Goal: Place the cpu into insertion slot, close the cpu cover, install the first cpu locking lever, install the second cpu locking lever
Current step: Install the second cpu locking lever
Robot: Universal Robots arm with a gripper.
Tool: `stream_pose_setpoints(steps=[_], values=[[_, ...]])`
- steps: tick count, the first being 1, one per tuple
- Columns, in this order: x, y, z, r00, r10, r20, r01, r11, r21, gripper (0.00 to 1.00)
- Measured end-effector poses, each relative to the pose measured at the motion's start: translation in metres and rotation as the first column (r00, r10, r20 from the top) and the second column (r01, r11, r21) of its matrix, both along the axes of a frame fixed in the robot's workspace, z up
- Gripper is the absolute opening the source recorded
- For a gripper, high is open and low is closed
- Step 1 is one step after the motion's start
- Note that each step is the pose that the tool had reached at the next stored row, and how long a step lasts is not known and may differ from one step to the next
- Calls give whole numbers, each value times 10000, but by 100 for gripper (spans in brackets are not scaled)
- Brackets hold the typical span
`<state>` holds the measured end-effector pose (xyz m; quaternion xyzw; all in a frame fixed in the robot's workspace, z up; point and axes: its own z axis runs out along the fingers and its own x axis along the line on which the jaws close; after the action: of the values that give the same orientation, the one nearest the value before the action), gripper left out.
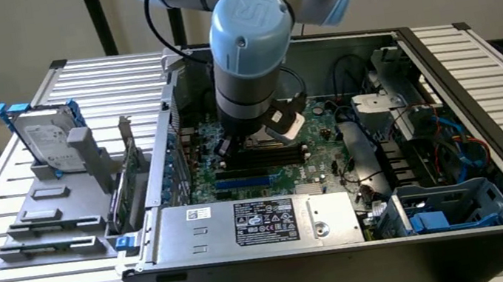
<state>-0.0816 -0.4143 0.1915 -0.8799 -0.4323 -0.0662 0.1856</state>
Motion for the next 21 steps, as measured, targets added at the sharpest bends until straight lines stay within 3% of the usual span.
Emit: stream_pose_setpoints(steps=[11, 13, 19, 21], values=[[-13, 26, -37, 10000, 50, 56, -50, 10000, -24, 11], [-13, 26, -37, 10000, 67, 58, -66, 9999, -78, 11], [-13, 26, -28, 9999, 104, 56, -102, 9994, -323, 11], [-13, 26, 8, 9999, 111, 57, -109, 9993, -369, 11]])
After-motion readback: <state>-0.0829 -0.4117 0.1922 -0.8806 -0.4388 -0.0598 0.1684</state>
